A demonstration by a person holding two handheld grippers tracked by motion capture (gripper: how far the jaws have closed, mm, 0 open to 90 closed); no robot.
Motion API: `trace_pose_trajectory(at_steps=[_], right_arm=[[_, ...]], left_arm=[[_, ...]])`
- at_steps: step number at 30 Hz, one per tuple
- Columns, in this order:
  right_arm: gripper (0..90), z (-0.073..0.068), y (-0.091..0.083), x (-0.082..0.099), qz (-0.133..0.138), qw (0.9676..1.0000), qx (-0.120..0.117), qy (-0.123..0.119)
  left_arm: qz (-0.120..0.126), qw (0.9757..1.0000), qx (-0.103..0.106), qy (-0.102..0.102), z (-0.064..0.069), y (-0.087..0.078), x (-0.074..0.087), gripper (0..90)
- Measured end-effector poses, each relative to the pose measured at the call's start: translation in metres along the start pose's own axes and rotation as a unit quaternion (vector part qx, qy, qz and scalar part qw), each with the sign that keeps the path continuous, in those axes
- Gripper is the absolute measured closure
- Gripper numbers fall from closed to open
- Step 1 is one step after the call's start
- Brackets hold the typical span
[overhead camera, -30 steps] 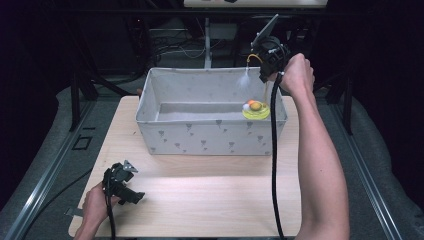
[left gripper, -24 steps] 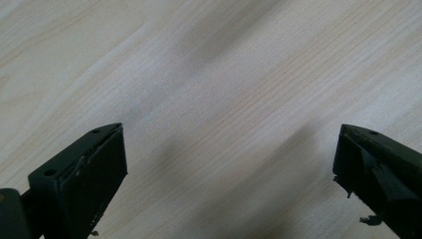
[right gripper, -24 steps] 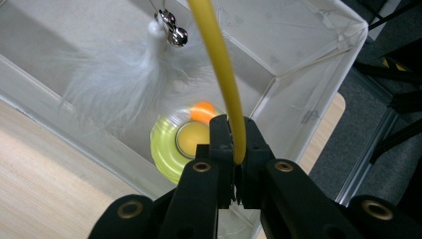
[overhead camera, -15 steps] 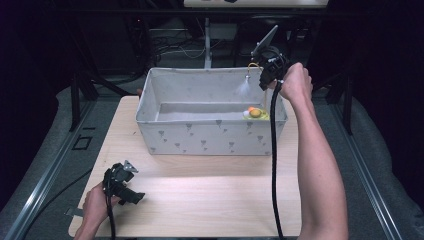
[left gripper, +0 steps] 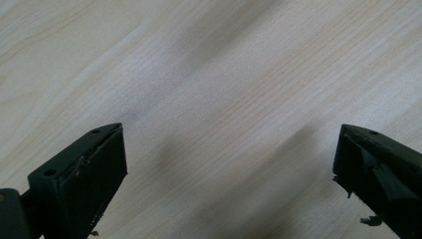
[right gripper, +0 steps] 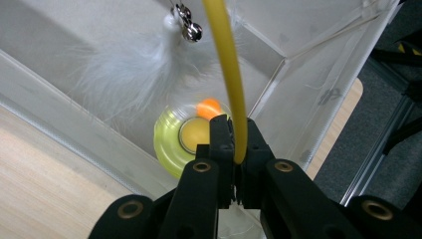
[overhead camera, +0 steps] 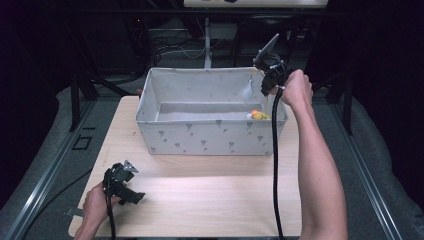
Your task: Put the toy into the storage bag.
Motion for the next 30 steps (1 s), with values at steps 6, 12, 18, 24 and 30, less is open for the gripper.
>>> trace_pose_trajectory(at_steps=[6,12,18,24,30], right_arm=[[88.2,0.003,0.009,0.006,-0.005,1.0000,0.000,0.003],[88.1,0.005,0.019,0.014,-0.016,0.9999,0.000,0.006],[88.2,0.007,0.028,0.022,-0.021,0.9997,-0.001,0.010],[88.2,0.008,0.036,0.030,-0.026,0.9996,-0.004,0.012],[88.2,0.010,0.043,0.037,-0.034,0.9993,-0.005,0.012]], left_arm=[[0.003,1.0000,-0.001,-0.001,0.000,0.000,0.000,0.6],[0.002,1.0000,-0.002,0.000,0.000,0.000,-0.001,0.6],[0.004,1.0000,-0.002,-0.001,0.000,-0.001,0.000,0.6],[0.005,1.0000,-0.005,-0.001,0.000,-0.002,0.000,0.6],[0.002,1.0000,-0.002,0.001,0.001,-0.002,-0.001,0.6]])
Point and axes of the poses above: each handheld gripper's, and its own axes: y roughly forward along the jaws, x roughly out of its underside, z roughly to its right, the point moved 5 cm from there along y, roughly forward along the jaws, and after that the axes turned 9 degrees about y, right-handed, at the moved point
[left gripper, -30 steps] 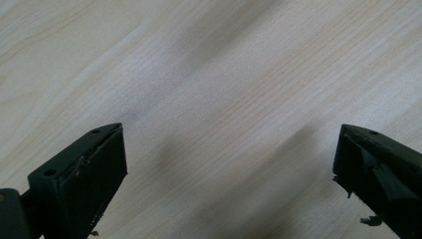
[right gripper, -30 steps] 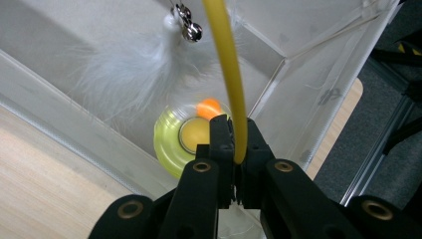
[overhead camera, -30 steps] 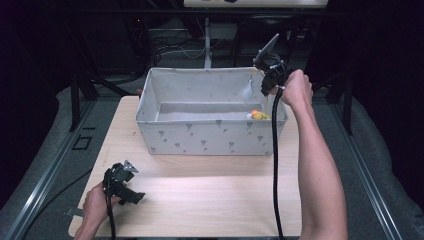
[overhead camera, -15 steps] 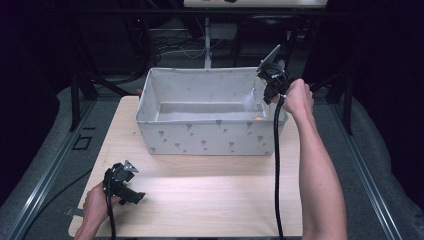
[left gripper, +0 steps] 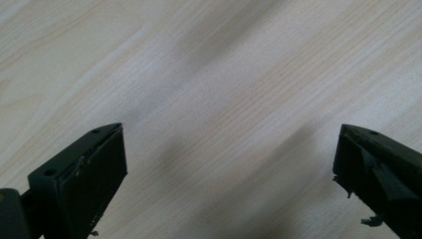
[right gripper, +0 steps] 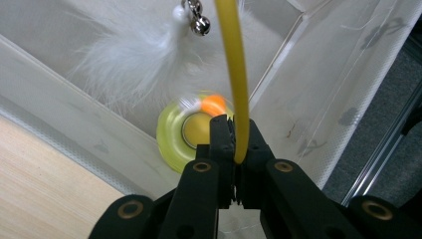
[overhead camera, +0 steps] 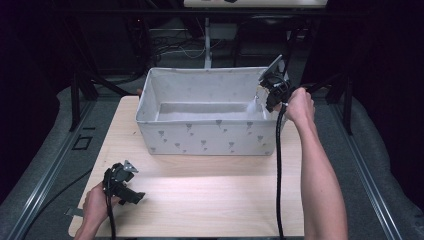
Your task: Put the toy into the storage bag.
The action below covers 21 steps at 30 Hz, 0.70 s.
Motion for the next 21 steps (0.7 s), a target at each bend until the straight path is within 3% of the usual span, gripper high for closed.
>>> trace_pose_trajectory(at_steps=[6,13,21], right_arm=[[88.2,-0.001,0.010,0.006,-0.016,0.9997,-0.010,-0.013],[88.2,-0.001,0.018,0.011,-0.021,0.9996,-0.018,-0.009],[88.0,0.000,0.026,0.016,-0.045,0.9985,-0.026,-0.018]], left_arm=[[0.003,1.0000,-0.003,-0.001,-0.001,0.000,0.000,0.6],[0.004,1.0000,-0.003,0.000,-0.001,0.000,0.000,0.6],[0.007,1.0000,-0.003,-0.002,-0.001,-0.001,0.000,0.4]])
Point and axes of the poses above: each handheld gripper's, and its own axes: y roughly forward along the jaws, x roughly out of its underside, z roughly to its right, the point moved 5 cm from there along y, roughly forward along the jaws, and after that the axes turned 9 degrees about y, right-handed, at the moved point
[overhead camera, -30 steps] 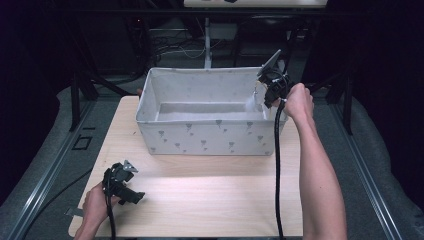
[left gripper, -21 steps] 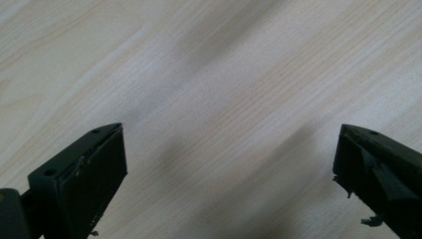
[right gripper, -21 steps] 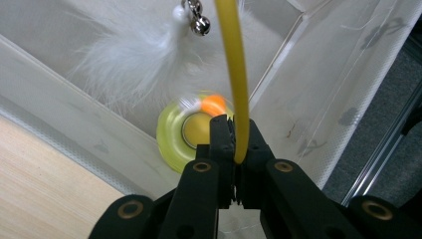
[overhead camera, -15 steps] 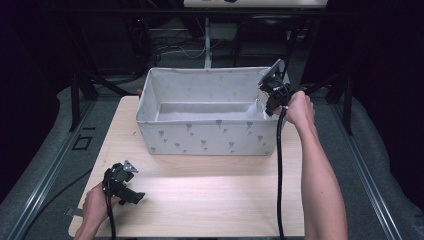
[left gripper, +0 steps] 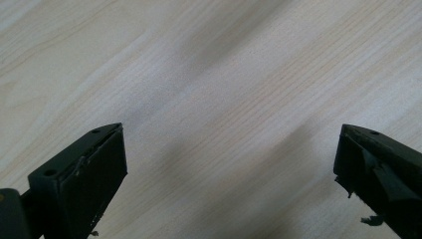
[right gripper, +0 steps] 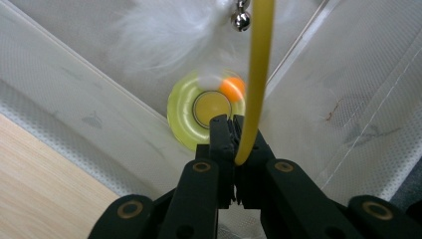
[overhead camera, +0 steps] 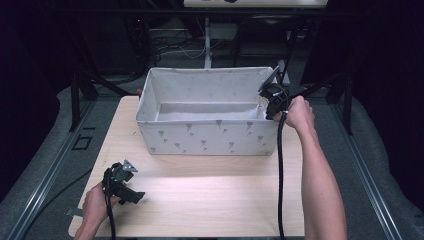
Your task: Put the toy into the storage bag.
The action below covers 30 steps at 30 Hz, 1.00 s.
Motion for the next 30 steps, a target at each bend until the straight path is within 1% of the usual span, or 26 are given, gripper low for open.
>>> trace_pose_trajectory(at_steps=[6,8,9,12,13,14,18,19,21,22,23,24,26,30], right_arm=[[87.0,0.001,-0.001,0.002,-0.011,0.9999,-0.005,0.000],[83.9,0.000,-0.002,0.002,-0.006,1.0000,-0.004,0.003],[79.9,0.000,-0.004,0.002,-0.007,1.0000,-0.006,0.002],[69.3,-0.001,-0.011,0.003,0.004,0.9999,-0.013,0.001],[64.5,0.000,-0.014,0.002,0.008,0.9999,-0.008,0.004],[62.3,0.001,-0.017,0.002,0.011,0.9999,-0.007,0.008],[47.2,0.002,-0.035,0.001,0.034,0.9990,-0.014,0.025],[43.2,0.002,-0.041,0.000,0.039,0.9985,-0.017,0.034],[39.3,0.001,-0.050,0.000,0.047,0.9981,-0.016,0.035],[36.3,0.000,-0.055,0.000,0.049,0.9981,-0.016,0.032],[34.1,-0.001,-0.061,0.000,0.058,0.9976,-0.016,0.035],[31.9,-0.002,-0.065,-0.001,0.063,0.9973,-0.019,0.031],[26.6,-0.006,-0.073,0.000,0.072,0.9966,-0.023,0.032],[16.9,-0.016,-0.090,0.000,0.088,0.9956,-0.022,0.022]], left_arm=[[-0.001,1.0000,0.000,-0.001,0.000,0.000,0.000,0.4],[-0.001,1.0000,0.000,-0.001,0.000,0.000,0.000,0.4],[-0.001,1.0000,0.000,-0.001,0.000,0.000,0.000,0.4],[0.001,1.0000,0.000,-0.002,0.000,0.000,0.000,0.5],[0.001,1.0000,0.000,-0.002,0.000,0.000,0.000,0.5],[0.000,1.0000,0.000,-0.002,-0.001,0.000,0.000,0.5],[-0.001,1.0000,0.000,-0.001,0.000,0.000,0.000,0.5],[-0.001,1.0000,0.000,-0.001,0.000,0.000,0.000,0.5],[0.000,1.0000,-0.002,-0.001,0.000,0.000,0.000,0.5],[0.000,1.0000,-0.003,-0.001,0.000,-0.001,0.000,0.5],[0.000,1.0000,-0.001,-0.001,-0.001,-0.001,0.000,0.6],[0.000,1.0000,-0.001,-0.001,-0.001,-0.001,0.000,0.6],[0.001,1.0000,-0.003,-0.001,-0.001,-0.001,0.000,0.6],[0.000,1.0000,-0.001,0.000,0.000,-0.001,0.000,0.6]])
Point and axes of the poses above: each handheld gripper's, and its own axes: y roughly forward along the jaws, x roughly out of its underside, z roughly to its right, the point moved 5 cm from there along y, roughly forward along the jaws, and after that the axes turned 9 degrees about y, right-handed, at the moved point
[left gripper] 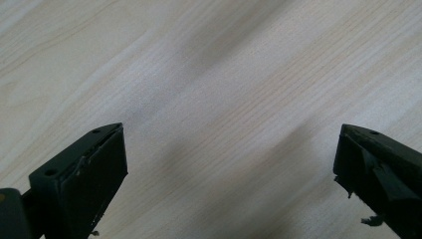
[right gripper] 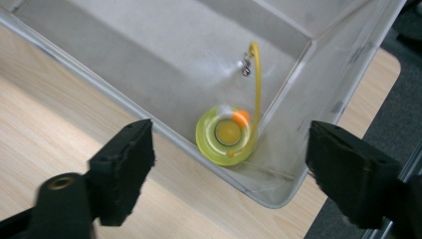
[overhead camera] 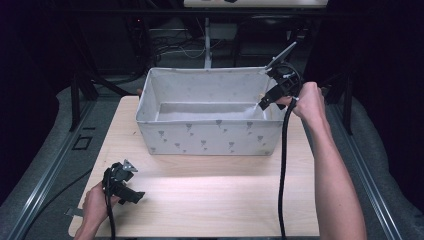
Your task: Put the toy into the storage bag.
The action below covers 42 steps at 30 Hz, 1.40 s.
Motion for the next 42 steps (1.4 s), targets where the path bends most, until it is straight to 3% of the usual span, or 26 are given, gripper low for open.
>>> trace_pose_trajectory(at_steps=[4,10,20,31,42], right_arm=[[12.2,-0.015,-0.012,0.000,0.021,0.9996,-0.001,-0.017],[5.3,-0.041,-0.023,0.006,0.031,0.9983,-0.018,-0.046],[0.3,-0.077,-0.027,0.027,0.029,0.9943,-0.028,-0.099],[0.0,-0.108,-0.006,0.063,0.013,0.9882,-0.041,-0.147],[0.1,-0.118,0.039,0.106,-0.024,0.9852,-0.053,-0.161]], left_arm=[[0.000,1.0000,0.000,0.000,0.000,0.000,0.000,0.6],[0.000,1.0000,0.000,0.000,0.000,0.000,0.000,0.6],[0.000,1.0000,0.000,-0.002,0.000,0.000,0.000,0.6],[-0.001,1.0000,0.001,-0.002,0.001,0.001,0.001,0.8],[-0.002,1.0000,0.000,0.001,0.001,0.001,0.000,0.8]])
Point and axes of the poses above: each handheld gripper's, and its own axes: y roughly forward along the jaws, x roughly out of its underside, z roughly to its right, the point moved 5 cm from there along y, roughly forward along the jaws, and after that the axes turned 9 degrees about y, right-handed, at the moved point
